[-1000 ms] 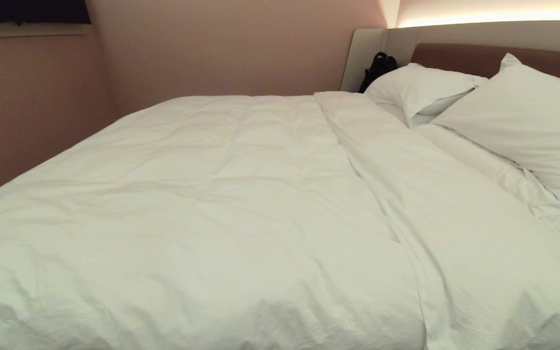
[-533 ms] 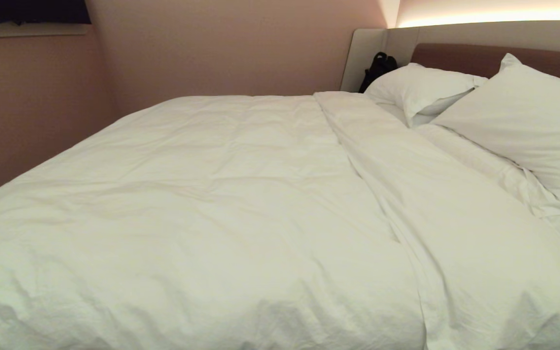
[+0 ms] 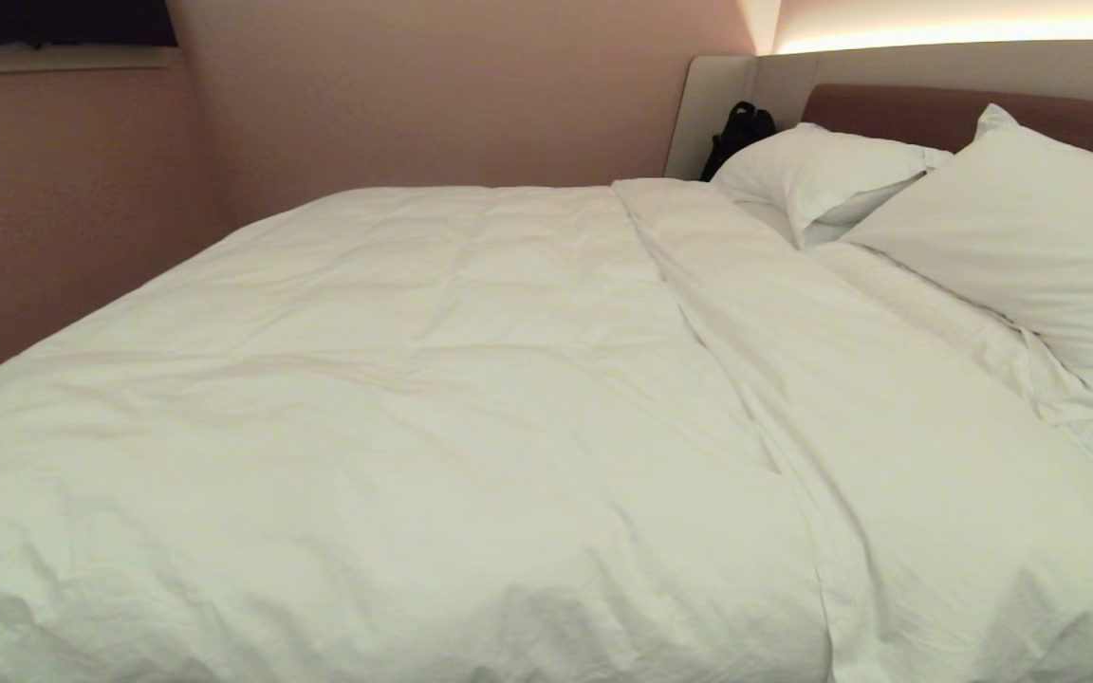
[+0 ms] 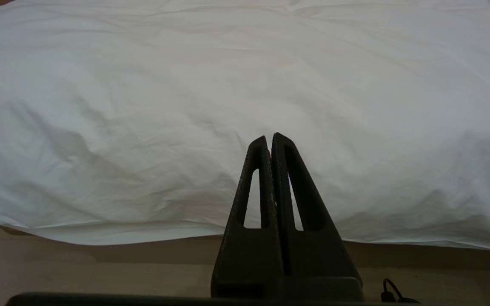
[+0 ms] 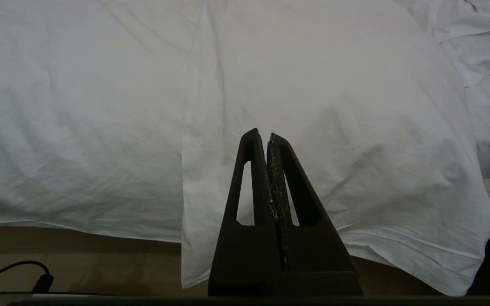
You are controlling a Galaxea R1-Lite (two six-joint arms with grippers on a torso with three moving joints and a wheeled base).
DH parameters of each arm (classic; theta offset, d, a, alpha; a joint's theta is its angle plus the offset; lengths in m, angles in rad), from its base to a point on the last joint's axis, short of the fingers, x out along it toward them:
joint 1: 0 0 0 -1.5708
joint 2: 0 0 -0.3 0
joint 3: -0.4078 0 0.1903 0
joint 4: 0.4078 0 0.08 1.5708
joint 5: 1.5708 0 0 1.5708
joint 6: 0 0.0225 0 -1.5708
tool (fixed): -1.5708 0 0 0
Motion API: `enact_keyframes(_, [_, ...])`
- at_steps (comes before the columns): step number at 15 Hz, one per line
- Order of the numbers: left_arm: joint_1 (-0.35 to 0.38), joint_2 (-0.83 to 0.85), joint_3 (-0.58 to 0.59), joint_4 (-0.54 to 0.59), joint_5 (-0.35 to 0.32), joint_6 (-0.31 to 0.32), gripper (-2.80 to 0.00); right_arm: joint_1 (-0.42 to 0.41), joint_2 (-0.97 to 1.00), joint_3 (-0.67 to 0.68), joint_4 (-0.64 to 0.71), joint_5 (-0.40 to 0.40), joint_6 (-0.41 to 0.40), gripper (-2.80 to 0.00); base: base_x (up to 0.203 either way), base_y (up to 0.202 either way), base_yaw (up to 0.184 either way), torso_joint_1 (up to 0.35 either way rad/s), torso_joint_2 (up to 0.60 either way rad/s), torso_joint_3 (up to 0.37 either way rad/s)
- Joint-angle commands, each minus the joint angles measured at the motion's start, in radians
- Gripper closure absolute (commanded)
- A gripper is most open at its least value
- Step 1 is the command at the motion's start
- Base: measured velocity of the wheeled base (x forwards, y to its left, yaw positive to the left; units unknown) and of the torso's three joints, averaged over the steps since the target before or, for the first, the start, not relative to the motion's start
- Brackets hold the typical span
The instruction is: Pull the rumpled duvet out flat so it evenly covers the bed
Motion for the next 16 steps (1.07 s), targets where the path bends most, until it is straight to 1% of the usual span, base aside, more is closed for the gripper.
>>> enact_keyframes(1, [0.0, 0.0, 0.0, 0.001, 0.001, 0.0, 0.0, 0.0, 0.0, 0.0, 0.0, 0.001, -0.001, 0.0, 0.0, 0.0, 0.0, 0.0, 0.0, 0.0])
enact_keyframes(16, [0.0, 0.0, 0.0, 0.002, 0.001, 0.002, 0.0, 0.0, 0.0, 0.0, 0.0, -0.001, -0.001, 0.0, 0.0, 0.0, 0.0, 0.0, 0.0, 0.0])
